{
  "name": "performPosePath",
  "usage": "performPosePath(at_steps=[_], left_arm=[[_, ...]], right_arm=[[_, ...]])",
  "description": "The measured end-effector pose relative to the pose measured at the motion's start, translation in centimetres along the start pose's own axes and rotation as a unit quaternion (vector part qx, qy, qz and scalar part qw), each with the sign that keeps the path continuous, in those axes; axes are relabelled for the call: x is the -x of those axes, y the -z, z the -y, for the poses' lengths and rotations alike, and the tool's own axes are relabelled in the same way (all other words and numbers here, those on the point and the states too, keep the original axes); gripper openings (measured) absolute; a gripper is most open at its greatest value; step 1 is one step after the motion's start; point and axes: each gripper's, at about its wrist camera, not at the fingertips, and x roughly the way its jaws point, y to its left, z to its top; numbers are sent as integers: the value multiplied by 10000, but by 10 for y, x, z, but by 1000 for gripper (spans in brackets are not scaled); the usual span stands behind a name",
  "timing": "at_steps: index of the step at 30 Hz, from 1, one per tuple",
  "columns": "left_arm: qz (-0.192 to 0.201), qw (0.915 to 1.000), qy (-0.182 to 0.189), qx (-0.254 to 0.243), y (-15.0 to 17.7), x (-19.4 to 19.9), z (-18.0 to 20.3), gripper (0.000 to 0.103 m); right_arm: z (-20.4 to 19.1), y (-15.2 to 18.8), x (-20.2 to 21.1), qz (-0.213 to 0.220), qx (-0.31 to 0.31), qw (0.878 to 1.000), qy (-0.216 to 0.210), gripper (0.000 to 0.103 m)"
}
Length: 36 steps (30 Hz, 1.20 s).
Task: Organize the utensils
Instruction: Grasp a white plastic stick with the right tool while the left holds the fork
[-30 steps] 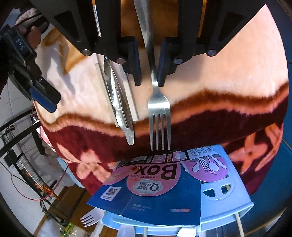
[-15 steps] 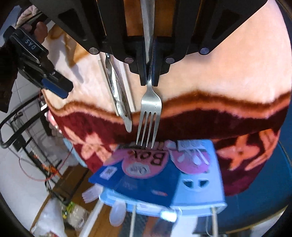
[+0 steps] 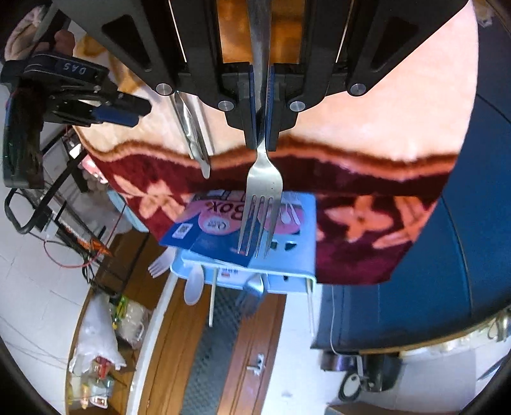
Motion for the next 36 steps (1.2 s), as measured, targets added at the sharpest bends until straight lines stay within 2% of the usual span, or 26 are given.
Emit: performPosePath(at_steps=[7, 11, 14, 19, 23, 28, 32, 34, 36], left_arm=[[367, 9993, -100, 42, 2, 21, -5, 5], [463, 9989, -62, 98, 2, 27, -9, 5], [531, 9985, -2, 103, 3, 32, -10, 5], [558, 9984, -11, -11, -1, 35, -10, 5], [629, 9980, 38, -52, -5, 38, -12, 5], [644, 9979, 38, -61, -7, 39, -17, 5], [728, 9973, 103, 46, -10, 40, -22, 5], [787, 9968, 125, 91, -13, 41, -23, 5], [841, 9962, 156, 137, -17, 42, -24, 5]], right_arm=[[-19, -4, -7, -438, 382, 9979, 284, 37], [-23, -6, -15, -808, 461, 9955, 181, 37], [-29, -11, -19, -991, 590, 9929, 286, 36], [-38, -18, -30, -1384, 709, 9871, 390, 27], [-41, -25, -40, -1578, 736, 9837, 457, 26], [-37, -39, -52, -1787, 697, 9807, 377, 25], [-28, -47, -57, -1922, 468, 9802, 131, 25], [-24, -46, -56, -1899, 412, 9809, 101, 14], [-19, -44, -53, -1812, 328, 9829, 29, 12]])
